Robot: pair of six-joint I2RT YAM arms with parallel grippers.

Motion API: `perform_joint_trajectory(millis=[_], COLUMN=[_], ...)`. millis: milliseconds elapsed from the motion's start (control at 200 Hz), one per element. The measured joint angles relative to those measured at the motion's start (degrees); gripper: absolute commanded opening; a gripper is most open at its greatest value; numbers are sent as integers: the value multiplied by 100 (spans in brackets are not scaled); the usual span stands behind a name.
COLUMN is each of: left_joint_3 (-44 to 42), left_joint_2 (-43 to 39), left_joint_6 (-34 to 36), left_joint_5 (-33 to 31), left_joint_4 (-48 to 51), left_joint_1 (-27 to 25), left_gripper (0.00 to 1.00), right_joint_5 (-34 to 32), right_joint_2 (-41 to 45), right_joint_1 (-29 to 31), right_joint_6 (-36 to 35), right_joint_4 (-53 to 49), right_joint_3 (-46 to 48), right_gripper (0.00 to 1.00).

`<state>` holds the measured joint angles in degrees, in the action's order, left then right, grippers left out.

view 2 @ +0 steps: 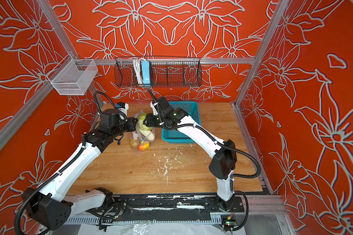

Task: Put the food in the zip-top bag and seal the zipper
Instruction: 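Carry the cabbage over to the bag mouth held by the left gripper, then lower the cabbage into the bag and open the right gripper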

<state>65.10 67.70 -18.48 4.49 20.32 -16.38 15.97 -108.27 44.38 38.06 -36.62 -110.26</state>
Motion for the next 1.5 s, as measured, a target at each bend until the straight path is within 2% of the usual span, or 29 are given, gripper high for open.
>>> perform_joint_trajectory(millis=[305, 601, 781, 891, 1501], left_joint_3=[0, 0, 0, 0, 0], left_joint_2=[-160, -210, -214, -214, -236], left_joint_6=[-28, -68, -70, -72, -72], left_joint_5=[63, 81, 79, 79, 0], left_joint_4=[9, 13, 13, 13, 13], left_joint_1=[0, 0, 0, 0, 55], left_gripper=[0, 0, 0, 0, 0], right_joint_5=[-72, -625, -979, -1080, -1123], right_joint_2=[-343, -763, -1106, -1233, -1622], right_joint_1=[101, 315, 446, 450, 444], right_joint_6=[-11, -251, -474, -570, -645], right_joint_4=[-142, -745, -1165, -1318, -1779], right_joint_3=[-409, -1099, -1635, -1808, -2579], right_gripper=[49, 50, 61, 71, 91])
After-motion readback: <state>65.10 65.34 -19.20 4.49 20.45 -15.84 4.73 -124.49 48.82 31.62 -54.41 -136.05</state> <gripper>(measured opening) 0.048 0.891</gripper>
